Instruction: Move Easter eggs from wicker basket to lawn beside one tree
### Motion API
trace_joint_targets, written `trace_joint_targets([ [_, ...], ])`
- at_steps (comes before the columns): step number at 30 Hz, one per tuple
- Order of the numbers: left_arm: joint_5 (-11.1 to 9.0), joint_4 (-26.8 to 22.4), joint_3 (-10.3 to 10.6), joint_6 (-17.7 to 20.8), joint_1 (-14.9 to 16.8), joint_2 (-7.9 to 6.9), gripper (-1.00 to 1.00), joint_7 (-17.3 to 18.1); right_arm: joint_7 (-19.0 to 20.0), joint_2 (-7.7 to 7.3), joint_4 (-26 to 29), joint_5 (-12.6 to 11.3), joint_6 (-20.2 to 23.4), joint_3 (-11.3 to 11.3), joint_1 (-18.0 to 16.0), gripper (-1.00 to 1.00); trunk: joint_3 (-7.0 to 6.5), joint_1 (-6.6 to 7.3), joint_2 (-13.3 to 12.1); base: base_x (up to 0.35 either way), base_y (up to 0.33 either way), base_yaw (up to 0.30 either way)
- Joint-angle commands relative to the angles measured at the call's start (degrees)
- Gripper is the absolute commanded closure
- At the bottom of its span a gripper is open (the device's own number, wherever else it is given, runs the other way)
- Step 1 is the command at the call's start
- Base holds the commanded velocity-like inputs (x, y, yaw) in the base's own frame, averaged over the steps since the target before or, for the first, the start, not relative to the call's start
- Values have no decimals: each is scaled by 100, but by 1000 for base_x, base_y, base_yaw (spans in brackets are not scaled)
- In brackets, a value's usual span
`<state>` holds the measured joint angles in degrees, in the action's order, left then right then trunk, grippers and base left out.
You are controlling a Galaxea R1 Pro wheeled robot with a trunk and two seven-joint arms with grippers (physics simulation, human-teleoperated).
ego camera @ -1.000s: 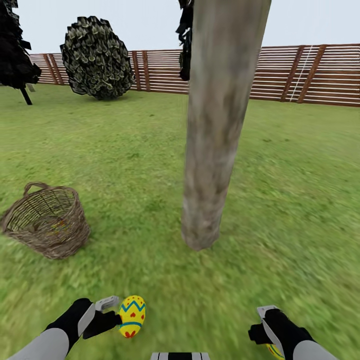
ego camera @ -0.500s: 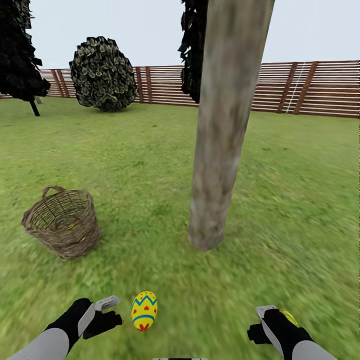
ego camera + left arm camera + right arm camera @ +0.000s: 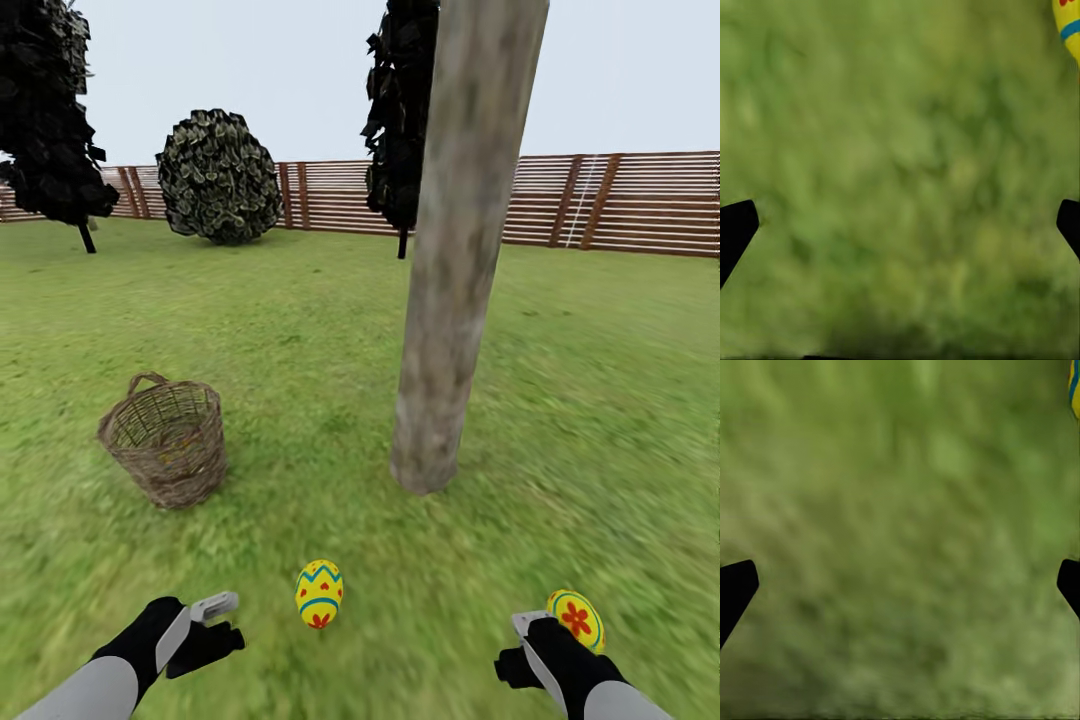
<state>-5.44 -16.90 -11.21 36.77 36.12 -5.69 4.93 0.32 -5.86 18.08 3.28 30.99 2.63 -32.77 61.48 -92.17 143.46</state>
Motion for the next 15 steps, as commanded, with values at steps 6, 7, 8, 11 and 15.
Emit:
trace_joint_targets([
  [6, -49, -6, -13, 32, 0, -2, -100, -10, 3, -3, 12, 32, 38, 27, 2, -100, -129, 19, -6, -203, 140, 0],
  [7, -48, -6, -10, 32, 0, 1, -100, -10, 3, -3, 12, 32, 38, 27, 1, -100, -151, 22, -8, -49, 35, 0],
  [8, -47, -6, -8, 32, 0, 3, -100, -10, 3, -3, 12, 32, 38, 27, 0, -100, -173, 24, -9, -32, 22, 0],
  [11, -45, -6, -4, 32, 0, 6, -100, -10, 3, -3, 12, 32, 38, 27, 2, -100, -239, 32, -13, -11, 8, 0],
  [15, -45, -6, -4, 32, 0, 7, -100, -10, 3, -3, 12, 32, 38, 27, 1, -100, -328, 42, -18, -2, 2, 0],
])
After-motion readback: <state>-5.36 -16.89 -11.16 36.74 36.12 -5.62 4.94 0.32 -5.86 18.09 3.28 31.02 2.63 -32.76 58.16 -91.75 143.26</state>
